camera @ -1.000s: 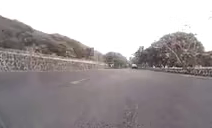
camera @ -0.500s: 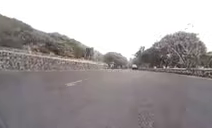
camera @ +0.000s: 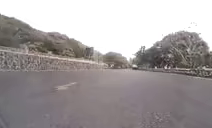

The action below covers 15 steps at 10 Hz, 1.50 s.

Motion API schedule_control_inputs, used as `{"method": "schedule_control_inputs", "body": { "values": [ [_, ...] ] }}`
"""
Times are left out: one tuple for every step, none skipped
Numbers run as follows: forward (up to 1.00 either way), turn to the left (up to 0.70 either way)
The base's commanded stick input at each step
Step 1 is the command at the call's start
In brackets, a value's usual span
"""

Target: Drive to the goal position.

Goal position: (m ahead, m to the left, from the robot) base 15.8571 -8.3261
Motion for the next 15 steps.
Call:
{"method": "schedule_control_inputs", "body": {
  "values": [
    [1.0, 0.0],
    [1.0, -0.01],
    [1.0, -0.12],
    [1.0, -0.23],
    [1.0, -0.27],
    [1.0, -0.27],
    [1.0, -0.24],
    [1.0, -0.13],
    [1.0, -0.01],
    [1.0, 0.0],
    [1.0, 0.0],
    [1.0, 0.0],
    [1.0, 0.0],
    [1.0, 0.0],
    [1.0, 0.0]
  ]
}}
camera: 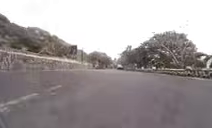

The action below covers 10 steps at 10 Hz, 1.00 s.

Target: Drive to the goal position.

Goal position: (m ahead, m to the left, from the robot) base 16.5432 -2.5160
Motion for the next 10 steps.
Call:
{"method": "schedule_control_inputs", "body": {
  "values": [
    [1.0, 0.0],
    [1.0, 0.0],
    [1.0, 0.0],
    [1.0, 0.0],
    [1.0, 0.0],
    [1.0, 0.0],
    [1.0, 0.0],
    [1.0, 0.0],
    [1.0, 0.0],
    [1.0, 0.0]
  ]
}}
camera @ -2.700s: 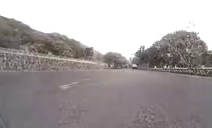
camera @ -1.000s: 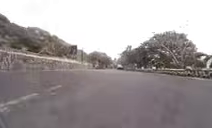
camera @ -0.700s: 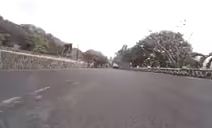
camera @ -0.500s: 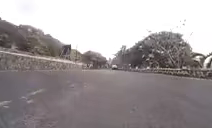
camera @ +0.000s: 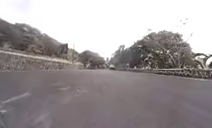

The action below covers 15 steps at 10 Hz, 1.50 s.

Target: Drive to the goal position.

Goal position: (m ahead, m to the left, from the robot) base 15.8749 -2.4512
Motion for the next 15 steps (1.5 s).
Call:
{"method": "schedule_control_inputs", "body": {
  "values": [
    [1.0, 0.0],
    [1.0, 0.0],
    [1.0, -0.05],
    [1.0, -0.16],
    [1.0, -0.27],
    [1.0, -0.15],
    [1.0, -0.03],
    [1.0, -0.19],
    [1.0, -0.08],
    [1.0, 0.0],
    [1.0, 0.0],
    [1.0, 0.0],
    [1.0, -0.17],
    [1.0, -0.05],
    [1.0, 0.0]
  ]
}}
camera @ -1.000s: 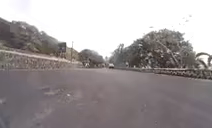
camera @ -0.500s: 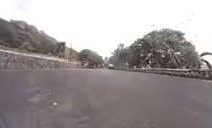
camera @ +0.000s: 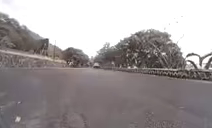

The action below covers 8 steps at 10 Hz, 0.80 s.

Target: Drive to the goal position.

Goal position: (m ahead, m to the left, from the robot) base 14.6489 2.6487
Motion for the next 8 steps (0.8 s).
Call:
{"method": "schedule_control_inputs", "body": {
  "values": [
    [1.0, 0.0],
    [1.0, 0.0],
    [1.0, 0.0],
    [1.0, 0.0],
    [1.0, 0.0],
    [1.0, 0.0],
    [1.0, 0.0],
    [1.0, 0.0]
  ]
}}
